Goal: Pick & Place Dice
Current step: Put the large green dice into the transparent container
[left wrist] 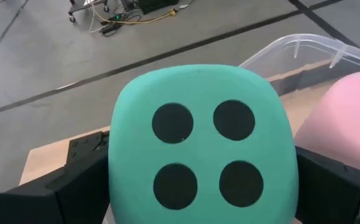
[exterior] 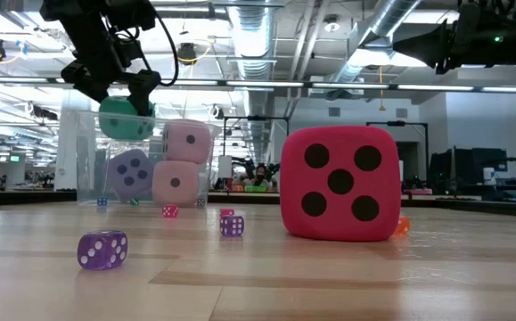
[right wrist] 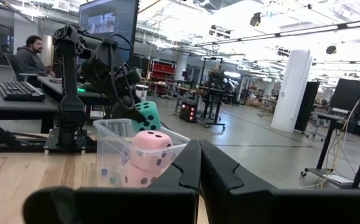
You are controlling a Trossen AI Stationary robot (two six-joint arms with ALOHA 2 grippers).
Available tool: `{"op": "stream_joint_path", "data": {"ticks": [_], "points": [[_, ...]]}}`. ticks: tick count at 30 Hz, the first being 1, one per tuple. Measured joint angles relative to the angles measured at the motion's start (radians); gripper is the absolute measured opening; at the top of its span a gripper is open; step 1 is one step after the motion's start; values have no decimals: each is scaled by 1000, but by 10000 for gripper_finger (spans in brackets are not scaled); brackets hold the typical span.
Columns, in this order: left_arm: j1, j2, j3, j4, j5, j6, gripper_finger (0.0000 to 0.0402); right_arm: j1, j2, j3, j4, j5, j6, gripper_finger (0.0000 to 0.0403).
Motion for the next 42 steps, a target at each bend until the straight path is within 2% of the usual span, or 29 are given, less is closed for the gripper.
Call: {"op": "stream_joint_path", "data": {"ticks": [17, 21, 42], "points": [[0, 0, -1, 15, 0, 38, 400, 0, 0, 0, 8, 0, -3, 0], [0, 0, -1, 45, 0, 87, 400, 0, 0, 0, 8, 0, -3, 0], [0, 0, -1, 53, 0, 79, 400, 0, 0, 0, 8, 0, 0, 0]]}}
